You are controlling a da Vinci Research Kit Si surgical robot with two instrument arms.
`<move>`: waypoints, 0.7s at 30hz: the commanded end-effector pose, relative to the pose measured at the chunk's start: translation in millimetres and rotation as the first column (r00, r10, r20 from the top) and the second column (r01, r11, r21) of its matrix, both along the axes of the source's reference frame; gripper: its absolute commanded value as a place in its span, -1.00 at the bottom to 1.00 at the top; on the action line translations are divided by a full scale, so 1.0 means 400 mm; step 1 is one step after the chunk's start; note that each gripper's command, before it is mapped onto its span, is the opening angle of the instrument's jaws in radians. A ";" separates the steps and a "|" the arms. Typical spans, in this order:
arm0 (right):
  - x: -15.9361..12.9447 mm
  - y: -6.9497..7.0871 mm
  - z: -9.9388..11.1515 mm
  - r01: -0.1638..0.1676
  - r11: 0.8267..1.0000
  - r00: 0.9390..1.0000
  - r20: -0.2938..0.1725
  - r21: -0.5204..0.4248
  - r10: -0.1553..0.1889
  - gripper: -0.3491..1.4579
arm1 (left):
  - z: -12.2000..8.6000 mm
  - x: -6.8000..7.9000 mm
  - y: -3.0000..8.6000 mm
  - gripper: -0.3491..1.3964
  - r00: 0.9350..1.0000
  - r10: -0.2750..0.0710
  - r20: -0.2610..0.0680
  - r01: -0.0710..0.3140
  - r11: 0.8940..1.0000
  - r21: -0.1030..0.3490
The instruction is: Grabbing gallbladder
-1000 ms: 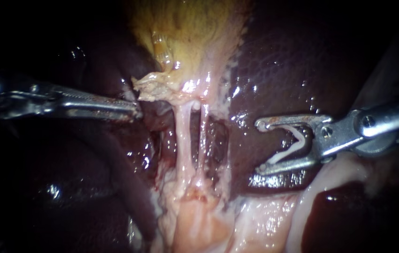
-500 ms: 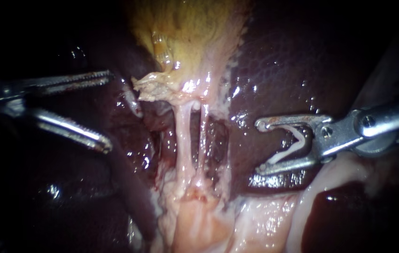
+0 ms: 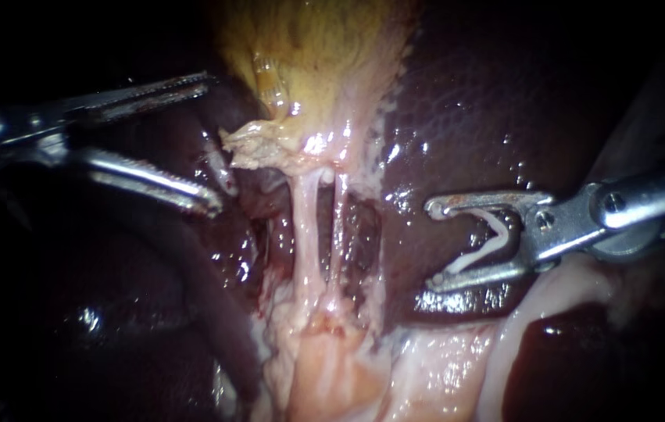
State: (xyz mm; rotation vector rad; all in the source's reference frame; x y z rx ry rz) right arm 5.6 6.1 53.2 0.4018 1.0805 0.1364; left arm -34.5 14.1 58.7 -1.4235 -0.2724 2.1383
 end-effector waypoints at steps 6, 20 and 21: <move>0.0000 0.0001 0.0001 0.000 1.000 1.000 0.000 0.000 0.000 -0.06 | 0.0052 -0.0029 0.0001 -0.04 1.000 0.021 0.019 -0.021 1.000 -0.001; 0.0000 0.0001 0.0001 0.000 1.000 1.000 0.000 0.000 0.000 -0.06 | 0.0066 -0.0061 0.0014 -1.00 0.999 0.013 0.030 -0.013 1.000 0.028; 0.0000 0.0001 0.0001 0.000 1.000 1.000 0.000 0.000 0.000 -0.06 | 0.0066 -0.0058 0.0015 -1.00 0.999 0.010 0.031 -0.011 0.999 0.034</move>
